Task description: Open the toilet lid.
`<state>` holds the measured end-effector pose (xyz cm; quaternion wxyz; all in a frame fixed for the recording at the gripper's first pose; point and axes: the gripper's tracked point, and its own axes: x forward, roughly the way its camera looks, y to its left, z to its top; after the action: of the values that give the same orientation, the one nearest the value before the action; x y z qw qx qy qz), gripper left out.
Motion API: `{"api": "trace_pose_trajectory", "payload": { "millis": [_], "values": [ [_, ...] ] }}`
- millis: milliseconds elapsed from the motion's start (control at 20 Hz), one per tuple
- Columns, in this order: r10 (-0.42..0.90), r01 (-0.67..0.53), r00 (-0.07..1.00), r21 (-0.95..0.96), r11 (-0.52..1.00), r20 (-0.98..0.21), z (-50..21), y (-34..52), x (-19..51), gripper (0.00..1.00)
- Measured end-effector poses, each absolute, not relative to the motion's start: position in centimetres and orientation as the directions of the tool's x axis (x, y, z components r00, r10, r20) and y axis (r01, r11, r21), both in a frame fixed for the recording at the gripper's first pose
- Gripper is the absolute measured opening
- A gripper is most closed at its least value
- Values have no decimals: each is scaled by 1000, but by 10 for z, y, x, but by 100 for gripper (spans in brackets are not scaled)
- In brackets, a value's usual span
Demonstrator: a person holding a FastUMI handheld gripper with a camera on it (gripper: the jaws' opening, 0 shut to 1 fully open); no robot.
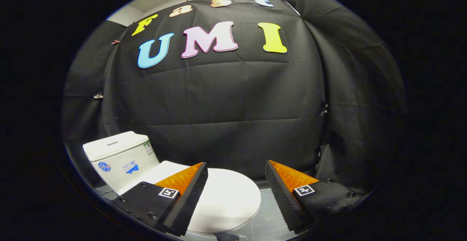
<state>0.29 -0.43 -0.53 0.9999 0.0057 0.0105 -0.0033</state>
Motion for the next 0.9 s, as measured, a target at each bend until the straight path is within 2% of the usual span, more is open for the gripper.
{"api": "trace_pose_trajectory", "payload": {
  "millis": [900],
  "values": [
    [-3, 3, 1000, 4, 1000, -21, -5, -3, 3, 99]
  ]
}}
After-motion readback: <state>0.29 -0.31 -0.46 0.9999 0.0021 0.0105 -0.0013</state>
